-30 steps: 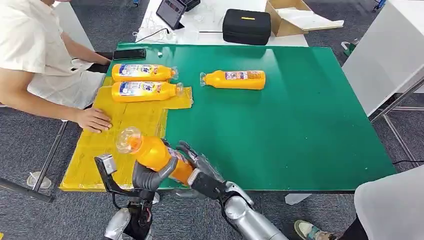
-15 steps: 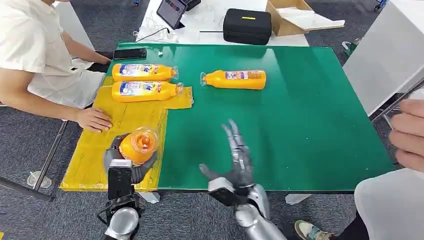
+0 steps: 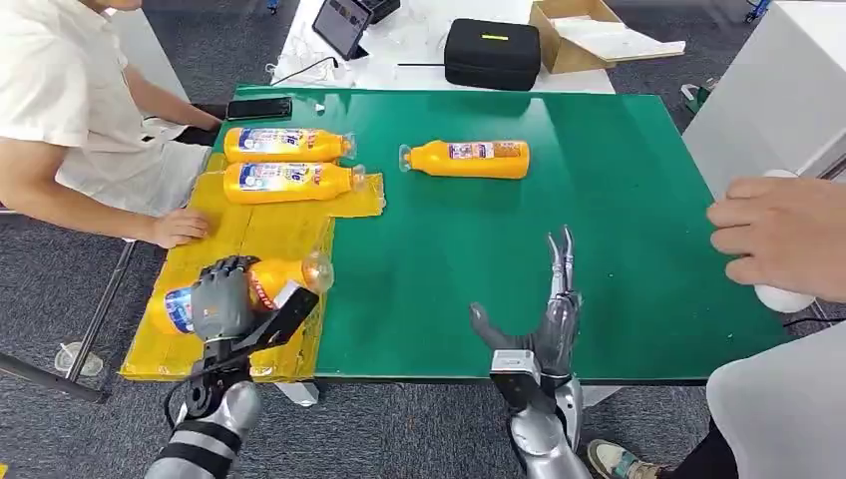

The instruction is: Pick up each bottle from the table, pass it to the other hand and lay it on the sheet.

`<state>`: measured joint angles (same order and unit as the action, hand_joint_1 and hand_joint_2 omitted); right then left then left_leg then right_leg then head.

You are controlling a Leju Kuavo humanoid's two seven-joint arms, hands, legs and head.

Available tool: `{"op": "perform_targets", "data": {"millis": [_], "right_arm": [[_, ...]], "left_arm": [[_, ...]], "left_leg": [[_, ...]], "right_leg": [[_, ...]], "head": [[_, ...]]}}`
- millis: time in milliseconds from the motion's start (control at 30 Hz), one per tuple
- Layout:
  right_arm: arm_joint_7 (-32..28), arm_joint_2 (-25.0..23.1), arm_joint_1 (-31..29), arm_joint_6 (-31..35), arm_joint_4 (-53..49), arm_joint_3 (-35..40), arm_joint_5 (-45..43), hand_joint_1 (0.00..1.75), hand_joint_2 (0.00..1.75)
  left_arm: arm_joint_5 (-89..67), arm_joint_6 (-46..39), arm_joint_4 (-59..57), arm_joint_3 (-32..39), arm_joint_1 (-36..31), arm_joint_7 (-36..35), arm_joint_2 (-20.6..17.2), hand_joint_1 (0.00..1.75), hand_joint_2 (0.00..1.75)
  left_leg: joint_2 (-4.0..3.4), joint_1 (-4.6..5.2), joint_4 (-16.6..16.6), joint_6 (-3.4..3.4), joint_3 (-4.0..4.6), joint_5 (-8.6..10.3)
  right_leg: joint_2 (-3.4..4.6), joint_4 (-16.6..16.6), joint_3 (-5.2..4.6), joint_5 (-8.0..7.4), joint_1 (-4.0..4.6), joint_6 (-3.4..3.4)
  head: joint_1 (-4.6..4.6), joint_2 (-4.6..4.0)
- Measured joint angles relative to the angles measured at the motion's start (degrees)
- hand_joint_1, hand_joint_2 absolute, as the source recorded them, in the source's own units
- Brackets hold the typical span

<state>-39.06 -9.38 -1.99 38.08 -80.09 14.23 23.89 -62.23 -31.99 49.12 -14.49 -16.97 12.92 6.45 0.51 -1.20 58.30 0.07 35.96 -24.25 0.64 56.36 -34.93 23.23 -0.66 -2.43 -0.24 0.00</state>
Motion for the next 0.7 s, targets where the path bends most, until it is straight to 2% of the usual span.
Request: {"op": "perform_targets", "data": {"millis": [67,100,133,167,200,467,700], "right_arm": [[0.0,-0.3,-0.5,-0.8,0.7,0.2,-0.5,0.0,1.75],[0.0,-0.5,-0.6,-1.0,1.1,0.3,-0.5,0.0,1.75],[0.0,-0.6,-0.8,-1.2,1.5,0.5,-0.5,0.0,1.75],[0.0,-0.7,-0.9,-1.2,1.7,0.5,-0.5,0.0,1.75],[-0.1,-0.8,-0.9,-1.3,2.0,0.7,-0.7,0.0,1.75],[-0.8,-1.5,-1.7,-2.2,5.4,2.1,-1.7,0.0,1.75],[-0.8,-1.6,-2.1,-3.3,7.6,2.7,-2.1,0.0,1.75]], "left_arm": [[1.0,2.8,-2.8,-0.4,-1.7,0.3,-0.1,1.75,1.75],[1.3,3.7,-4.0,-0.5,-2.3,0.4,-0.1,1.55,1.75],[1.5,4.2,-4.9,-0.6,-2.8,0.5,-0.1,0.99,1.75],[1.6,4.4,-5.4,-0.6,-3.2,0.5,-0.1,0.07,1.75],[1.7,5.3,-6.5,-0.7,-3.8,0.5,-0.1,0.0,1.75],[5.1,11.7,-11.1,-2.3,-7.1,2.7,-0.8,0.0,1.75],[5.3,19.0,-12.1,-4.7,-8.3,0.4,-1.7,0.0,1.75]], "left_leg": [[0.0,0.0,0.0,0.0,0.02,0.0],[0.0,0.01,0.0,0.0,0.02,0.0],[0.0,0.01,0.0,0.0,0.02,0.0],[0.0,0.01,0.0,0.0,0.02,-0.01],[0.01,0.01,0.0,0.0,0.03,-0.01],[0.03,0.0,0.0,0.0,0.04,-0.01],[0.06,0.0,0.0,0.0,0.05,0.0]], "right_leg": [[0.0,0.0,0.0,0.0,0.0,0.0],[0.0,0.0,-0.01,0.0,-0.01,0.0],[0.0,0.0,-0.01,0.0,-0.01,0.0],[0.0,0.0,-0.02,0.0,-0.01,0.0],[0.0,0.0,-0.02,0.0,-0.01,0.0],[0.0,0.0,-0.01,0.01,0.01,0.0],[-0.02,0.0,0.0,0.01,0.0,0.0]], "head": [[0.02,0.0],[0.0,0.02],[0.0,0.0],[0.0,0.0],[0.0,0.0],[0.0,0.0],[0.02,0.0]]}}
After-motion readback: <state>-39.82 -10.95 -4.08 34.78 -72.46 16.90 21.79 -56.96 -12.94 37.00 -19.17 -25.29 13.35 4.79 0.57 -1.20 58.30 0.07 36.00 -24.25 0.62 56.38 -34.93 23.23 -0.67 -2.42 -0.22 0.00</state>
